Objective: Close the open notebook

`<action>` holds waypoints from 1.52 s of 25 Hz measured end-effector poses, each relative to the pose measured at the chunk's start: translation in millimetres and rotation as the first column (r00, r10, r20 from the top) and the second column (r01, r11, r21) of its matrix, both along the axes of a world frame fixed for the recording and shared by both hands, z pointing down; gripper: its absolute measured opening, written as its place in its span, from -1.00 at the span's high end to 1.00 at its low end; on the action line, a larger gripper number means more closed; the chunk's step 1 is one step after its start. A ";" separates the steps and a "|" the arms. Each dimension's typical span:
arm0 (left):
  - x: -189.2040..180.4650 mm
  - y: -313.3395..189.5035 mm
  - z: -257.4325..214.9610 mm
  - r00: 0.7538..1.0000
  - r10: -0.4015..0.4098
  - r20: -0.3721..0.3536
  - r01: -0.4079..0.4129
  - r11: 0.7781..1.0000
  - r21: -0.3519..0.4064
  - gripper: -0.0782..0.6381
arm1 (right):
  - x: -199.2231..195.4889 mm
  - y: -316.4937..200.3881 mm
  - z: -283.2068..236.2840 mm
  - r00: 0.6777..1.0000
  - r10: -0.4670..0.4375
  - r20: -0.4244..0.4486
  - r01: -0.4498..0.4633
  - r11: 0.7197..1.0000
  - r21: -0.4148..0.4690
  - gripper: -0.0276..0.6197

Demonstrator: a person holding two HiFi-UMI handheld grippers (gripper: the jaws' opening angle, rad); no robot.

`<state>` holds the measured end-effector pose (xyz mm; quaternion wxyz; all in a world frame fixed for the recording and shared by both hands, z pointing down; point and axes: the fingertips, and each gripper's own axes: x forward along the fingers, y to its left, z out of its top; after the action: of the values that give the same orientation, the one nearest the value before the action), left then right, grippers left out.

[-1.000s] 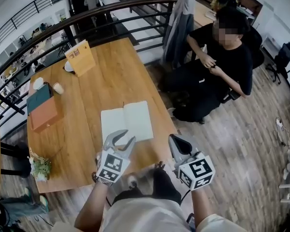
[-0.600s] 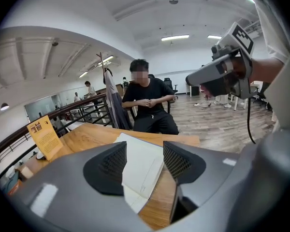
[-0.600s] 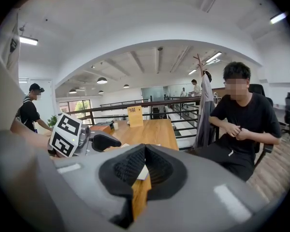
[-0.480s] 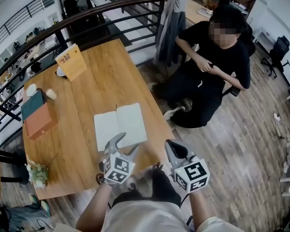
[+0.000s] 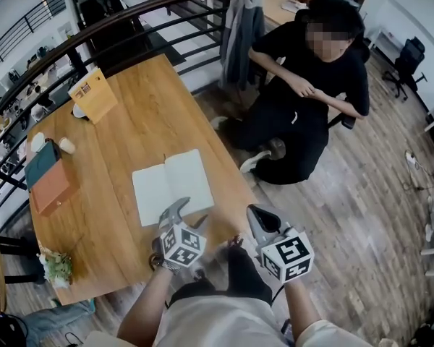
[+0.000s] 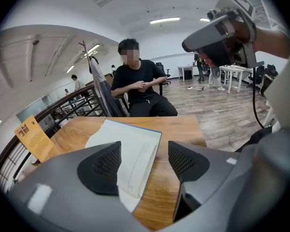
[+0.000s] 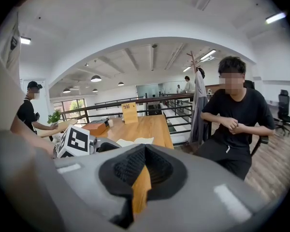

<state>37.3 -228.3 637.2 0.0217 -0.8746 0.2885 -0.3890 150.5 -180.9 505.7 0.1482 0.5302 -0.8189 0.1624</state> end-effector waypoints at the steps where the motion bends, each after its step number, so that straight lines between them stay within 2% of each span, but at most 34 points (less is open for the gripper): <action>1: 1.5 -0.7 2.9 1.000 -0.002 0.004 0.002 1.000 -0.003 -0.09 | 1.0 0.7 1.0 1.000 0.002 -0.001 -0.002 1.000 -0.003 0.91; 12: 15.2 -8.6 37.2 0.993 -0.031 0.116 0.026 0.999 0.043 -0.10 | 15.9 5.4 8.1 0.999 0.040 0.003 -0.040 0.999 -0.027 0.91; 19: 16.7 -22.4 50.8 0.975 -0.022 0.223 -0.003 0.994 0.113 -0.09 | 19.5 7.4 15.4 0.999 0.053 0.003 -0.053 0.997 -0.047 0.91; 23: 18.5 -26.8 55.3 0.973 -0.017 0.231 -0.009 0.994 0.110 0.02 | 20.5 6.3 17.7 0.998 0.059 0.005 -0.059 0.997 -0.055 0.91; 29: 19.7 -25.6 60.0 0.972 -0.011 0.235 -0.014 0.994 0.105 0.07 | 20.4 5.4 23.0 0.998 0.061 0.005 -0.061 0.996 -0.060 0.91; 38: 21.9 -18.7 58.7 0.978 0.004 0.209 -0.025 0.995 0.098 0.35 | 15.1 2.6 23.0 0.998 0.055 0.007 -0.054 0.997 -0.062 0.91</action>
<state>59.1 -246.9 695.9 0.0982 -0.8288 0.2974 -0.4637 165.6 -178.3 528.7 0.1564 0.5468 -0.7993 0.1940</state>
